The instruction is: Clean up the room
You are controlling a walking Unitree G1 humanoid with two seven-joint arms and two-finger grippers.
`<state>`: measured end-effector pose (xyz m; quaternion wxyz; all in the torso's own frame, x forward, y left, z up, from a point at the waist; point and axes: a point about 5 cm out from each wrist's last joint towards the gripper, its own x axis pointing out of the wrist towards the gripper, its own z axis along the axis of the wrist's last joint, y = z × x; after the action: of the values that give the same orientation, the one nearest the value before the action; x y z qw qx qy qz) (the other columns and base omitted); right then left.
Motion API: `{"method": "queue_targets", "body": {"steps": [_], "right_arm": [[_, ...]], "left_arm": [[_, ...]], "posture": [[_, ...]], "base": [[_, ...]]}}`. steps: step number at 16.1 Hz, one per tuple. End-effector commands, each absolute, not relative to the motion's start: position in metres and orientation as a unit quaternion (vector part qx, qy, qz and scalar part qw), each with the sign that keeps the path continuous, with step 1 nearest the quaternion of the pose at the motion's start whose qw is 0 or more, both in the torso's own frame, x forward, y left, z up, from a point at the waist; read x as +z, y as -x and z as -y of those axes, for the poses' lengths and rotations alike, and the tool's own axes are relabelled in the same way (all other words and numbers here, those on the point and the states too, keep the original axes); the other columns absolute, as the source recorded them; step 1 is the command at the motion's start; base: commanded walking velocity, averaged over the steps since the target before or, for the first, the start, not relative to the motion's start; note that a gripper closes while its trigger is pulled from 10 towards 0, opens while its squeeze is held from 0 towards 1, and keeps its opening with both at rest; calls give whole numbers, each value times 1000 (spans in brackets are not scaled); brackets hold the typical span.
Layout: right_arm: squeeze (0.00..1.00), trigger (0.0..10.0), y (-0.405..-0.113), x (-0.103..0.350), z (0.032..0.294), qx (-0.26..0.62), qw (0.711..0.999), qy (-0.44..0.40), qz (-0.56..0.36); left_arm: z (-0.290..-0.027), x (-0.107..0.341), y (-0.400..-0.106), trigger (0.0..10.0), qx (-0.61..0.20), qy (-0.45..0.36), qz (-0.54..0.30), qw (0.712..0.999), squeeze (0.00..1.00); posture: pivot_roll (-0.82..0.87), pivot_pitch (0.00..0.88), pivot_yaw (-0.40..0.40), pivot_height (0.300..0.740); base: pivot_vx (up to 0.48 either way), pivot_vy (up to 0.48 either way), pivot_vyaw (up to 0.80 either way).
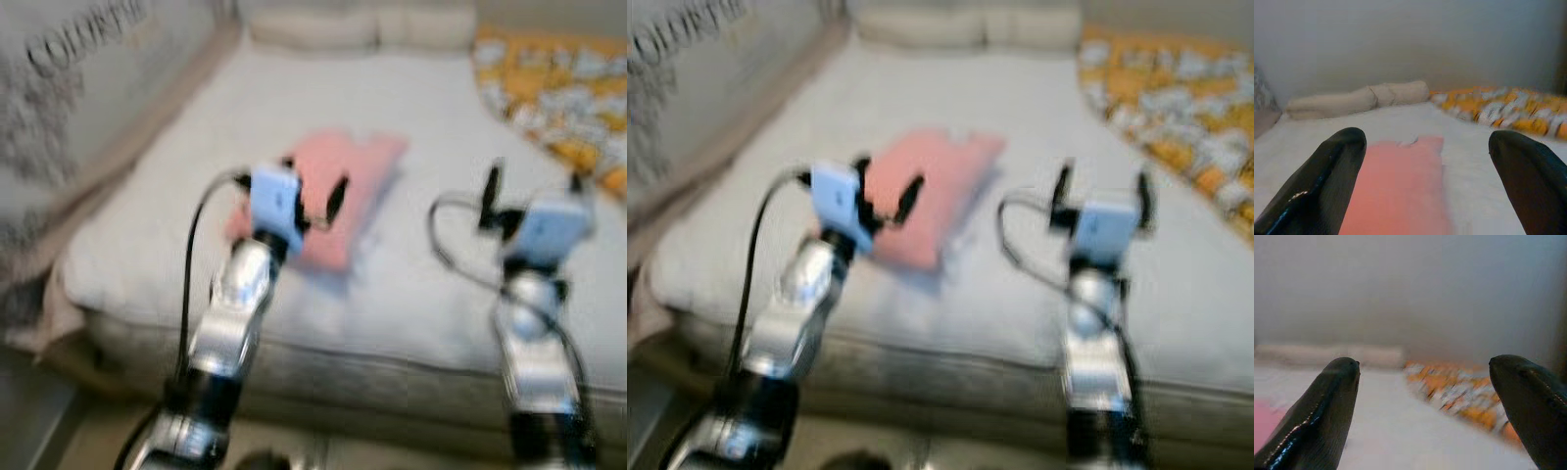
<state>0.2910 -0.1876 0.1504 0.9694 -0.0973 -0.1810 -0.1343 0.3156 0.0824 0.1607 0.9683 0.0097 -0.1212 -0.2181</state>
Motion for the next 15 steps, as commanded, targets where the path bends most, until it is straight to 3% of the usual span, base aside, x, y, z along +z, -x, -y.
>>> {"method": "queue_targets", "body": {"steps": [1, 6, 10, 15], "right_arm": [[0, 10000, -291, 151, 189, -134, 970, 101, 178], [0, 10000, -293, 144, 189, -125, 977, 79, 156], [0, 10000, -305, 114, 179, -82, 994, -54, 50], [0, 10000, -315, 96, 176, -28, 994, -105, -9]], "left_arm": [[-80, 163, -315, 10000, -225, -12, 126, 966, 0], [-79, 163, -313, 10000, -230, -10, 124, 965, 0], [-84, 162, -315, 10000, -217, -15, 120, 969, 0], [-86, 162, -313, 10000, -214, -19, 118, 970, 0]], "posture": [[-50, 58, 42, 740], [-50, 59, 42, 740], [-36, 59, 41, 740], [-18, 72, 45, 740]], "base": [[480, 0, 0], [454, 0, 0], [0, 0, 0], [0, 0, 0]]}}
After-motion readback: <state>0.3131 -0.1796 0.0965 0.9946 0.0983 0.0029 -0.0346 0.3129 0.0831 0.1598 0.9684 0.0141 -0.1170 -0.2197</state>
